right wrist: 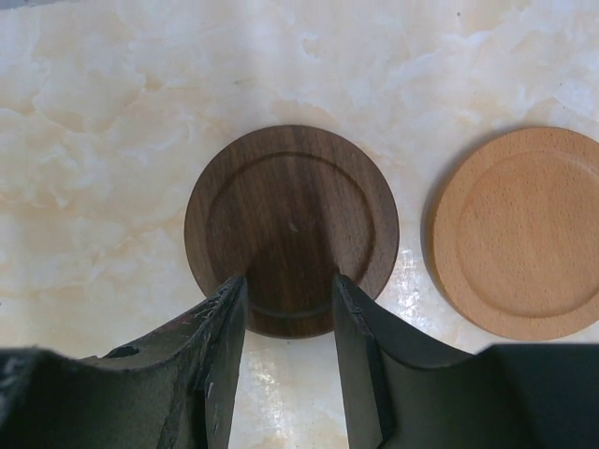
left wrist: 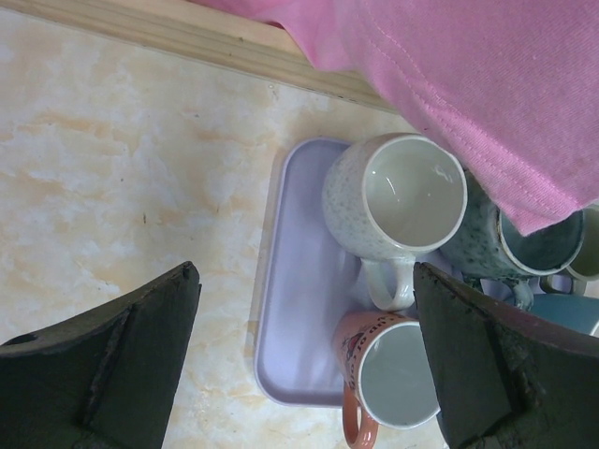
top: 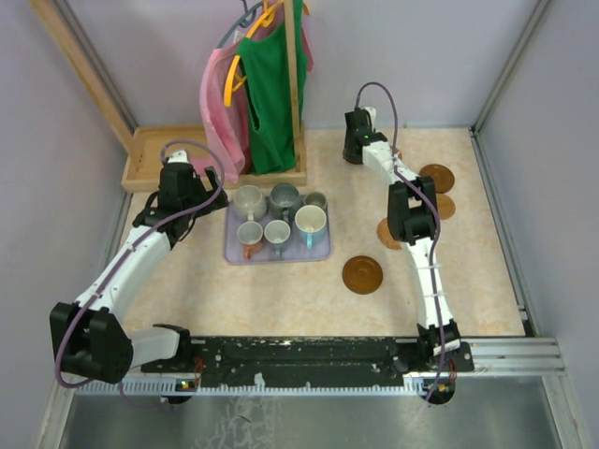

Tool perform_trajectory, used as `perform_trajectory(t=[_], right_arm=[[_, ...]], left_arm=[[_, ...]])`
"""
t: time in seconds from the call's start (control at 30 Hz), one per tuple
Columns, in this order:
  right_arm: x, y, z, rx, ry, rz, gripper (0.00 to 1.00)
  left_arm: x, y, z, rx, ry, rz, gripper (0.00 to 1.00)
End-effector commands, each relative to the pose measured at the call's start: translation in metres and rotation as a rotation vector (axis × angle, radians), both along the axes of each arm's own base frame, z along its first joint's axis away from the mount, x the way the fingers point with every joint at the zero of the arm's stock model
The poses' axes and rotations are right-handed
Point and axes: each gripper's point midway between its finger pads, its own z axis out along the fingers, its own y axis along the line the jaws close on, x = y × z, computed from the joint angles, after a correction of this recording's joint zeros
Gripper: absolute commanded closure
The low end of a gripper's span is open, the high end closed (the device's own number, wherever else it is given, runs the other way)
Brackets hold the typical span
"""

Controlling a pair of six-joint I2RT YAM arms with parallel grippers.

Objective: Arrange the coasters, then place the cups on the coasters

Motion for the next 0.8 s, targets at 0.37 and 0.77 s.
perform_trajectory(t=[0.37,0.77], right_arm=[[0.008,-0.002,-0.001,0.008,-0.008,0.019,0.58],[-0.048,0.003,-0.022,-0.061,0.177,0.045,0.62]], left_arm=[[-0.002,0.001,0.01,-0.001,-0.016,0.012,0.0],[-0.004,-0.004,0.008,-0.026,-0.015,-0.006,0.0]])
